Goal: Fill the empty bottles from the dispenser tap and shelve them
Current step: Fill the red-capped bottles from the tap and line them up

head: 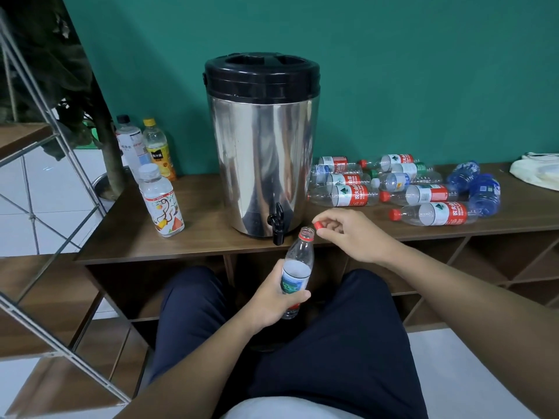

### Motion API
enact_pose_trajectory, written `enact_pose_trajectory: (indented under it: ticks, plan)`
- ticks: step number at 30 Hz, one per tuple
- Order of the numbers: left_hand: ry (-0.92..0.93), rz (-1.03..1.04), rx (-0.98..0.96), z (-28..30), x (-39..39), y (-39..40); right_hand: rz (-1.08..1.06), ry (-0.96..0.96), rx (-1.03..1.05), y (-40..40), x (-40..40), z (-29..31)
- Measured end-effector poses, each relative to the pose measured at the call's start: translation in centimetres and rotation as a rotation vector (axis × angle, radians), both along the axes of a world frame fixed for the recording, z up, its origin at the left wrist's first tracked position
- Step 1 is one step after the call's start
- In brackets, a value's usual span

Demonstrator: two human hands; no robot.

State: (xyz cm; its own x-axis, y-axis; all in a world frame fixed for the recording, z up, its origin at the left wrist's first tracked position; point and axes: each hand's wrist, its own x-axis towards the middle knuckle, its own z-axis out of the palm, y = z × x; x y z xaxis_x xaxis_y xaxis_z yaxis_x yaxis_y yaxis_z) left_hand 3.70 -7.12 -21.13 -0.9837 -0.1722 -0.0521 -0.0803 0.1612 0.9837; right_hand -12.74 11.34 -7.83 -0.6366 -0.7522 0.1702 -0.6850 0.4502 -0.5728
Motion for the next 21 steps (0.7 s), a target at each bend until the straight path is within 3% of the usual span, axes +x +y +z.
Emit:
enact_pose_trajectory:
  ticks: [4, 11, 17, 21]
  plan:
    - [-0.029, 0.022, -0.053, -1.8, 0.0, -0.6, -0.168, 0.102, 0.097, -1.2, -1.2, -2.4]
    - [-0.078, 0.045, -0.101, -3.7, 0.3, -1.1, -0.267, 0.212, 0.216, -3.2, -2.1, -4.6]
    - [-0.085, 0.063, -0.110, -4.9, 0.5, -1.6, -0.308, 0.144, 0.136, -3.1, -2.0, -5.0]
    - [-0.117, 0.096, -0.073, -5.5, 0.7, -1.7, -0.316, 0.115, -0.127, -3.6, 0.4, -2.7]
